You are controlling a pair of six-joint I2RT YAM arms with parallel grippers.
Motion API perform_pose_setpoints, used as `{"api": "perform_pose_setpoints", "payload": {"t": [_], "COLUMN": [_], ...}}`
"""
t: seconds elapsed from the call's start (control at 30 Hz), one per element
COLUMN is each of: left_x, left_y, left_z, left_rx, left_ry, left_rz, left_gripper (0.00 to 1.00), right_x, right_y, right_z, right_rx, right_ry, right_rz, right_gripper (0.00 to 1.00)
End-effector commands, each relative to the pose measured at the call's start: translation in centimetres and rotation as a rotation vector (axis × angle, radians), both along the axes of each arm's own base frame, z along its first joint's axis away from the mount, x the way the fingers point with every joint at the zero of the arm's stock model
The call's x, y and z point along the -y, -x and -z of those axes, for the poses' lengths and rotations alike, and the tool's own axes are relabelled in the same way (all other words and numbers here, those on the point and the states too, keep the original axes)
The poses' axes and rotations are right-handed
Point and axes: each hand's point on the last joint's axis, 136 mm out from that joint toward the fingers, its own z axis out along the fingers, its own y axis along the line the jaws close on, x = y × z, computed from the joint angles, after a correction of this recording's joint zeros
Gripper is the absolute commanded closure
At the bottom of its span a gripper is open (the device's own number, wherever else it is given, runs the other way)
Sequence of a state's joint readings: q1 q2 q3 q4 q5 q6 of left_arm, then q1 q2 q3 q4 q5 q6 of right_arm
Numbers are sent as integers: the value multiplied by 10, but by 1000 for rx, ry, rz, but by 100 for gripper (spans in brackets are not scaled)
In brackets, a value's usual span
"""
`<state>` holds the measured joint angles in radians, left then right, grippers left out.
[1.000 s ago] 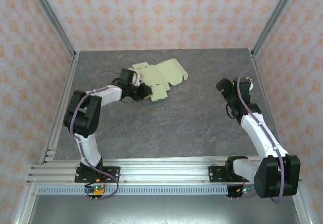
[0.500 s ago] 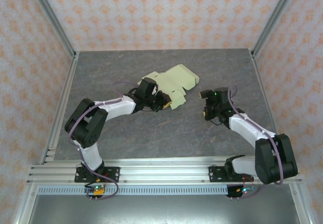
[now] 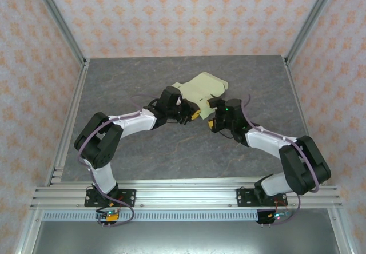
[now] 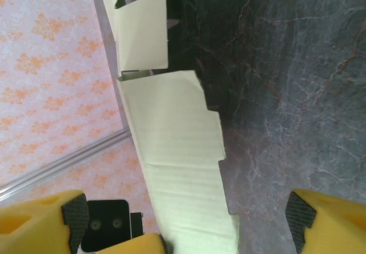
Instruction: Fold the paper box
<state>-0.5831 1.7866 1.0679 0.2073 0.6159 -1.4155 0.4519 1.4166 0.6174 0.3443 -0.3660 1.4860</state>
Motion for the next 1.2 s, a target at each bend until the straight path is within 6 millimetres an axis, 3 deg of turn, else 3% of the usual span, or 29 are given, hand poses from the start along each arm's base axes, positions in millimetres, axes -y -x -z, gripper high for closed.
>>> {"api": "perform_pose_setpoints", "payload": {"t": [0.0, 0.23, 0.43, 0.87, 1.17], "left_x": [8, 11, 13, 15, 8], "left_y": [-4, -1, 0, -1, 2], "left_z": [-37, -37, -35, -37, -58], "left_rx": [54, 42, 35, 44, 109], "left_ry": [58, 74, 69, 82, 77], "left_rz": [0, -1, 5, 4, -1], "left_gripper": [81, 81, 79, 79, 73], "right_x": [-3, -5, -6, -2, 0], "right_y": [-16, -29, -33, -31, -35], "right_z": [-19, -35, -35, -33, -32], "right_rx": [83, 161, 172, 188, 223], "right_ry": [-65, -57, -62, -3, 45], "right_rz": [55, 68, 68, 57, 55], "right_gripper": [12, 34, 48, 52, 74]}}
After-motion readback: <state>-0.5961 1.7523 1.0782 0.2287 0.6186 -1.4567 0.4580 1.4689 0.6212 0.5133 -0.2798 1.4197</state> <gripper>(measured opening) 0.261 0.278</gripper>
